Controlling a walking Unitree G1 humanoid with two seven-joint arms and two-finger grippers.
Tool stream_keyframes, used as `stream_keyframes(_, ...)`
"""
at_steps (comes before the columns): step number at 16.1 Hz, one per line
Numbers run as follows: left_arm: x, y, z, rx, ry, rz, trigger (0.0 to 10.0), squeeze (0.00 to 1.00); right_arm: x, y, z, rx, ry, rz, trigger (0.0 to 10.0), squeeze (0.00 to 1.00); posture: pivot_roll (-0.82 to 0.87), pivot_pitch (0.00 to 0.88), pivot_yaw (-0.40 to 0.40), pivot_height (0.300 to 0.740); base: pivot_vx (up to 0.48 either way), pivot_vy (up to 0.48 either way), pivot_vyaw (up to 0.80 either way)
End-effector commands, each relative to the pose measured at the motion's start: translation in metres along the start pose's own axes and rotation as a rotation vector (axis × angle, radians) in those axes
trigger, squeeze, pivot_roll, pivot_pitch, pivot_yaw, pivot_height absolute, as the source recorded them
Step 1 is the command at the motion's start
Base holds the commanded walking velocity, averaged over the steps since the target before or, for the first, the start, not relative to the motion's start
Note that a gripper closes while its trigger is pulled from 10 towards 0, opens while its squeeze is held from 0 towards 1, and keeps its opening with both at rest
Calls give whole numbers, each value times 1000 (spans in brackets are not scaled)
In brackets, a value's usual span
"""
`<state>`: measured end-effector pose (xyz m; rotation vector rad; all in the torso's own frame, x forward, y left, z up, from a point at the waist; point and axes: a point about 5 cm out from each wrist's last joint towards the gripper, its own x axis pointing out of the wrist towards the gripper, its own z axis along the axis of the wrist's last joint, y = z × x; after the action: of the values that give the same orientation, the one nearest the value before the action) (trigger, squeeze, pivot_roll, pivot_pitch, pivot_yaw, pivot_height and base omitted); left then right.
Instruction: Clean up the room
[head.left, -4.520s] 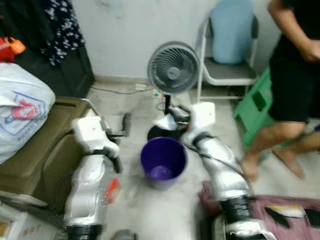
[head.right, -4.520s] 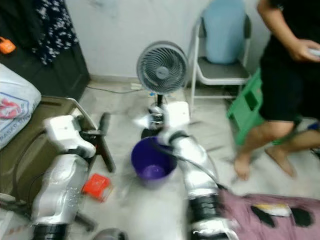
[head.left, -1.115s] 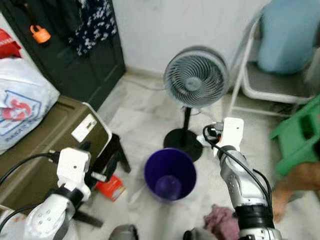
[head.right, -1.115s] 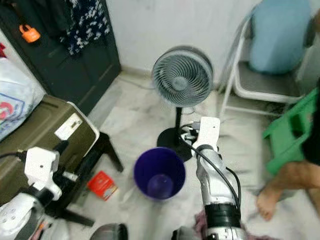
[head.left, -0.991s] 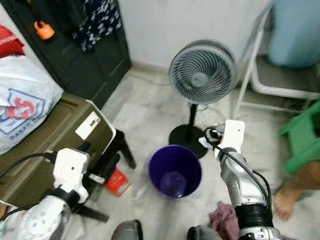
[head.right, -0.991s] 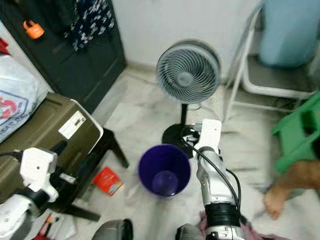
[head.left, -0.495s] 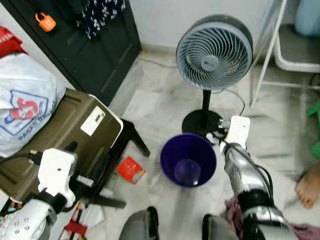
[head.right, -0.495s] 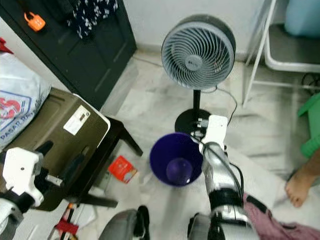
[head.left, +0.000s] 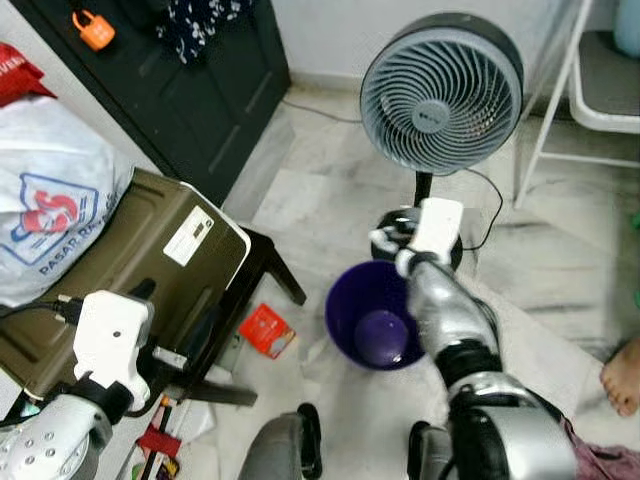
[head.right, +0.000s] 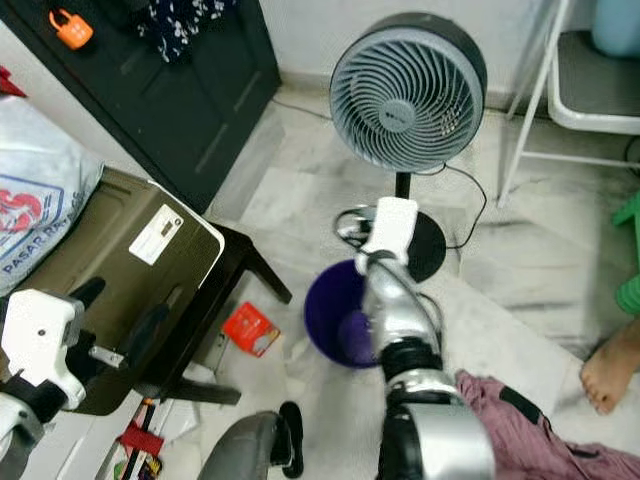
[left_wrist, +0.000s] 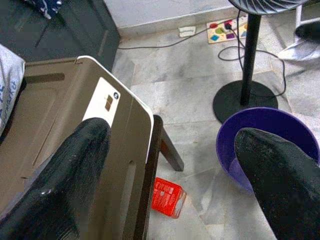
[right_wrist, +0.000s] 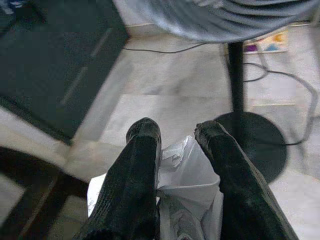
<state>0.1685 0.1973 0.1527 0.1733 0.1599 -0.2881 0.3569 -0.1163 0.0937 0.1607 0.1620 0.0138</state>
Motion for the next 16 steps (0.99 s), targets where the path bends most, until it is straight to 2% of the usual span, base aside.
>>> stream_keyframes(1,-4,2,0,17,18,22,10000,0,-1,13,-5,-11,10,44,10000,0,281,255,211,740,0,0,0)
stream_keyframes(3,-6,2,0,18,22,24,10000,0,0,16,-5,-4,3,54,10000,0,284,256,208,740,0,0,0)
stream_keyframes(7,-7,2,-1,17,28,27,10000,0,2,10,-4,-4,-2,43,10000,0,284,259,205,740,0,0,0)
stream_keyframes(9,-5,2,-1,16,28,24,10000,0,3,7,-5,-8,0,27,10000,0,284,262,205,740,0,0,0)
stream_keyframes(12,-6,1,-1,15,29,20,10000,0,1,-7,-9,-12,11,-47,10000,0,287,273,212,740,0,0,0)
stream_keyframes(13,-6,1,-1,15,30,20,10000,0,1,-13,-8,-3,-5,-69,10000,122,286,275,213,740,0,0,0)
stream_keyframes(14,-6,1,-1,15,31,19,10000,0,1,-14,-6,-1,-15,-67,10000,1000,286,275,213,740,0,0,0)
stream_keyframes(16,-6,0,-1,14,33,16,10000,0,2,-15,-4,-3,-25,-65,10000,1000,286,278,215,740,0,0,0)
